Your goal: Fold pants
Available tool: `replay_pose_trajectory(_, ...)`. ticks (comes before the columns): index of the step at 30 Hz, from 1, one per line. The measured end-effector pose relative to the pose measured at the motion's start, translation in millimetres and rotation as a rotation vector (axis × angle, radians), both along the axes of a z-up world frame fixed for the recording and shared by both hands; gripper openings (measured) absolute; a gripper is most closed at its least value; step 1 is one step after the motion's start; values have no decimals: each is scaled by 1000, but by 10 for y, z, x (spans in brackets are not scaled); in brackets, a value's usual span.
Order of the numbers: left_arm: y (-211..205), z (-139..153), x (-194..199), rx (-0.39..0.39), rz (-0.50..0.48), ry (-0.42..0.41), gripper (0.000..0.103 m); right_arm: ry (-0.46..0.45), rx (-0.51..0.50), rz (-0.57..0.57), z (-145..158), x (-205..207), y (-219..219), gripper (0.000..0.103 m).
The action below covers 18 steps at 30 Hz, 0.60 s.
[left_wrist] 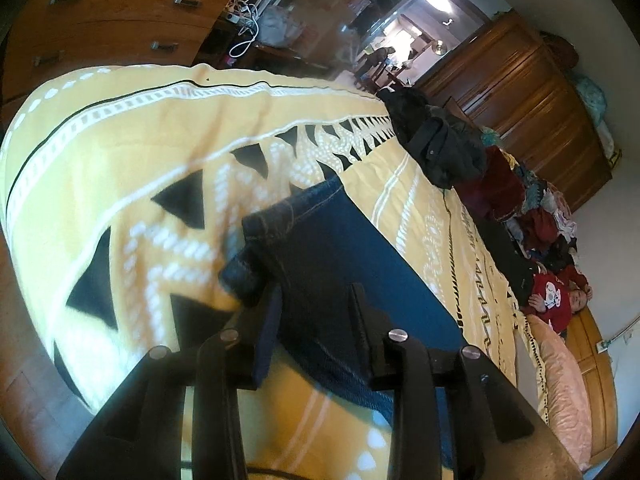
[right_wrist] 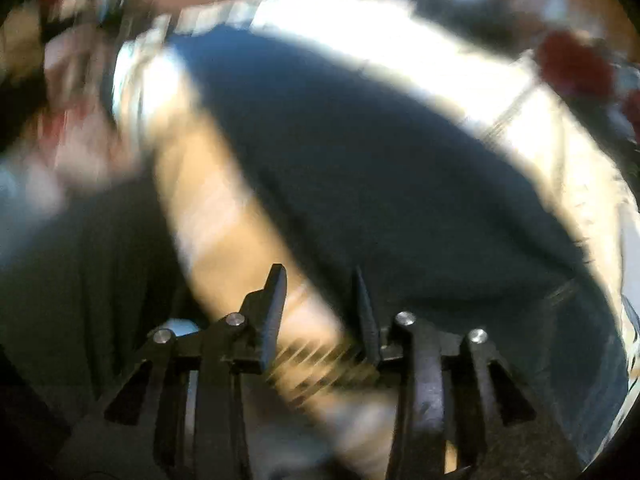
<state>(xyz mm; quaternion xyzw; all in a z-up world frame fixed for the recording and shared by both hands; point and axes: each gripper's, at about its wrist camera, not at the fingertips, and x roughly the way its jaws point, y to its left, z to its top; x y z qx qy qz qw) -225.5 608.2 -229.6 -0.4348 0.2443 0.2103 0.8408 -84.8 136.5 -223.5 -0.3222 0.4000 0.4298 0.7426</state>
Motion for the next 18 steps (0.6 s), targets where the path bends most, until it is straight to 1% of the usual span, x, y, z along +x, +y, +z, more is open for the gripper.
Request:
replay_pose_trajectory(1,-32,17,-2,1,-16,-2,34,-37,7,24,67,-92,-13,46)
replay_pose_trajectory(2,-75,41,1,13,-30,-2,34,-33,31,32,157,-107,-21,45)
replay_pose_trajectory(3,-114,54,21,22,-39,-1,34,-40,78,20,282,-96,-33,45)
replay_pose_trajectory(4,-161,52,36,28,-55,2,34,-92,139,-10,444,-74,-18,48)
replay_pose_trajectory(5,-206,37,56,29,-67,5,34,-133,169,-26,513,-57,21,53)
replay_pose_trajectory(6,-243,5,73,23,-77,7,34,-167,191,-38,528,-37,72,70)
replay_pose_trajectory(7,-263,-33,77,13,-76,10,34,-201,197,-48,455,-21,155,73)
replay_pose_trajectory(8,-276,-58,62,2,-66,10,34,-188,176,-36,339,-16,219,73)
replay_pose_trajectory(9,-291,-59,54,1,-61,7,34,-104,107,-7,130,-21,315,70)
replay_pose_trajectory(10,-354,-16,71,29,-59,36,34,-44,37,16,-52,-71,375,73)
replay_pose_trajectory(11,-456,55,129,70,-102,43,34,-90,24,29,-76,-180,375,73)
replay_pose_trajectory(12,-671,177,243,124,-215,11,34,-140,41,46,-2,-290,330,73)
replay_pose_trajectory(13,-932,281,388,157,-350,-32,34,-145,64,37,83,-312,295,72)
replay_pose_trajectory(14,-1219,324,560,151,-496,-75,34,-142,118,-2,217,-292,198,72)
replay_pose_trajectory(15,-1426,320,683,135,-597,-92,34,-152,150,-49,313,-236,121,73)
replay_pose_trajectory(16,-1766,269,882,101,-756,-110,34,-176,165,-112,415,-151,12,73)
replay_pose_trajectory(18,-2289,147,1144,80,-944,-113,34,-225,171,-199,516,21,-138,73)
